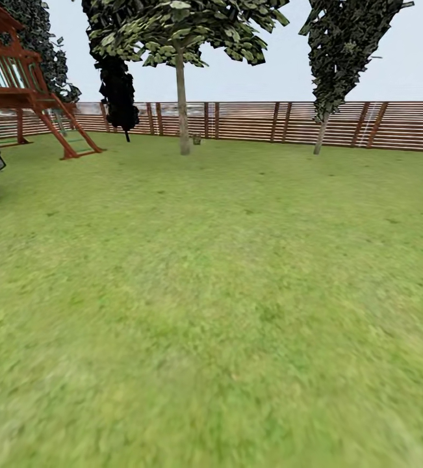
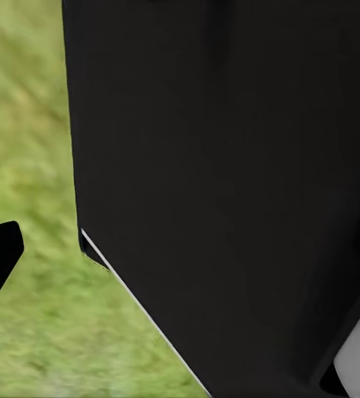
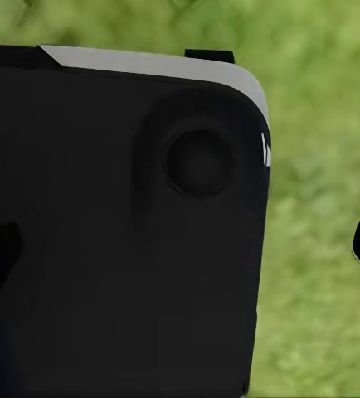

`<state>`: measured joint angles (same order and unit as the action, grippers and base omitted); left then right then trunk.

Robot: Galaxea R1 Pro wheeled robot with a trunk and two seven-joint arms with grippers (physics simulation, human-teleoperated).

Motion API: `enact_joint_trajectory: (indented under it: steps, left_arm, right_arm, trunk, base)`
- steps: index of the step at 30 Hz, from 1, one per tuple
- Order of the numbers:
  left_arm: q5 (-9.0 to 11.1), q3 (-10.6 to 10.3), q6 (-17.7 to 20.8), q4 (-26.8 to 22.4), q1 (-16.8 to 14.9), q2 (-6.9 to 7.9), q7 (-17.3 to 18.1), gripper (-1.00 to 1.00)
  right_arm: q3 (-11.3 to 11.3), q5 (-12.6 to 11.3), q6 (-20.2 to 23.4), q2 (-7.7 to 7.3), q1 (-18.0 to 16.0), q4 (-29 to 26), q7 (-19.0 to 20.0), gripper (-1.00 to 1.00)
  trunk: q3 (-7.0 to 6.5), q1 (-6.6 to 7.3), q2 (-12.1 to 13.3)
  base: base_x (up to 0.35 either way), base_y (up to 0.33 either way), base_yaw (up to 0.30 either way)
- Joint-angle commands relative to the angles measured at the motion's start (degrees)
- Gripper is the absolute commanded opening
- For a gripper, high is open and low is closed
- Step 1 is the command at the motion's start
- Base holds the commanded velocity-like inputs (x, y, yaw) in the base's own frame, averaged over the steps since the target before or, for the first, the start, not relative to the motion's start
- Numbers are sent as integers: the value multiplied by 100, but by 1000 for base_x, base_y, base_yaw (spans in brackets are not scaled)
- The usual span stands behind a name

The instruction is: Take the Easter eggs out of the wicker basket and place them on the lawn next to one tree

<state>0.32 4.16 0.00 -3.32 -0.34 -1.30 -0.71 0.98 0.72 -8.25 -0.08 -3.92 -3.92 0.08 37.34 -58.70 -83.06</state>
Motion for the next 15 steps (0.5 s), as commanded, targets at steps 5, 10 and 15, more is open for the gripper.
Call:
enact_joint_trajectory:
  steps: [5,10,15]
  left_arm:
    - [3,41,0,-2,-2,-2,-8,100]
    - [3,41,0,0,-2,-2,-8,100]
    - [3,41,0,-2,-2,-2,-8,100]
  right_arm:
    - [11,7,-14,-1,-3,6,1,100]
    - [16,7,-10,-1,-3,6,1,100]
    - [17,7,-11,-1,-3,6,1,100]
  trunk:
    - [5,-3,-2]
    - [5,-3,-2]
    - [5,-3,-2]
  base:
    - [333,0,0]
    - [333,0,0]
    - [333,0,0]
